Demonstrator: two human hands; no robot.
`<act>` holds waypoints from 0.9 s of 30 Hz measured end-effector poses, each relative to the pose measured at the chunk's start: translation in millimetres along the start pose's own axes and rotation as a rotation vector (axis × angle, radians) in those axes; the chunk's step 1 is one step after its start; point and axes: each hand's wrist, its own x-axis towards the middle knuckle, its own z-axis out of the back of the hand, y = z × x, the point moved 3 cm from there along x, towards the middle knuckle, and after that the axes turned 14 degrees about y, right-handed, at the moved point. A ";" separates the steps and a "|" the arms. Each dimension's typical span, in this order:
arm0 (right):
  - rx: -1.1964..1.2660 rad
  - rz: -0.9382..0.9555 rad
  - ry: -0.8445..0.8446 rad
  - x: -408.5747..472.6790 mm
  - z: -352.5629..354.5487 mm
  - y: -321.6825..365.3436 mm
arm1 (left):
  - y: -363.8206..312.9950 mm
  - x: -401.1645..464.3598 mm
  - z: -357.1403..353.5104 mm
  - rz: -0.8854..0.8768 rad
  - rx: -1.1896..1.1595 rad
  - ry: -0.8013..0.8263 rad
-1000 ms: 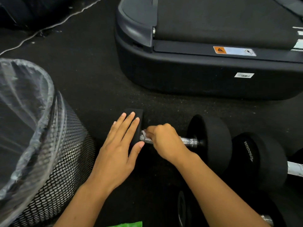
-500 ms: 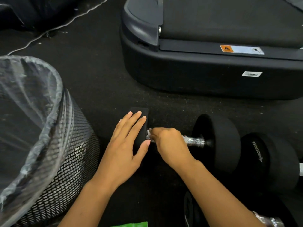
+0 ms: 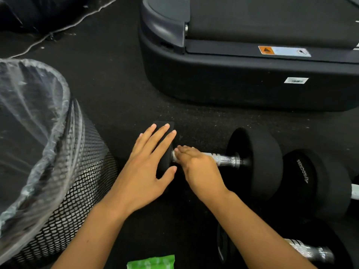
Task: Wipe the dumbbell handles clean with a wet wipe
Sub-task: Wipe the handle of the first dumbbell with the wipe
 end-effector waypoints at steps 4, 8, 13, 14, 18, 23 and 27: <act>-0.020 0.066 0.006 -6.0 3.8 -10.0 | -0.4 -1.5 -1.1 -0.005 -0.013 -0.018; 0.003 0.032 -0.004 -3.5 -3.1 -1.8 | -0.1 -0.8 -1.8 -0.006 -0.023 -0.041; 0.004 0.047 -0.026 -3.1 5.2 -4.7 | 0.0 -0.6 -2.9 -0.008 -0.030 -0.049; -0.002 0.042 -0.039 -3.5 3.0 -2.3 | -0.1 -0.7 -3.0 -0.009 -0.029 -0.053; -0.096 0.156 -0.018 -12.4 -2.3 -6.6 | -0.3 -1.7 -4.4 -0.012 -0.036 -0.070; -0.109 0.095 -0.079 -8.9 -3.4 -0.7 | 0.7 1.7 -3.9 -0.017 -0.055 -0.095; -0.128 0.109 -0.073 -13.1 2.4 -3.8 | 0.8 0.6 -4.8 -0.018 -0.042 -0.099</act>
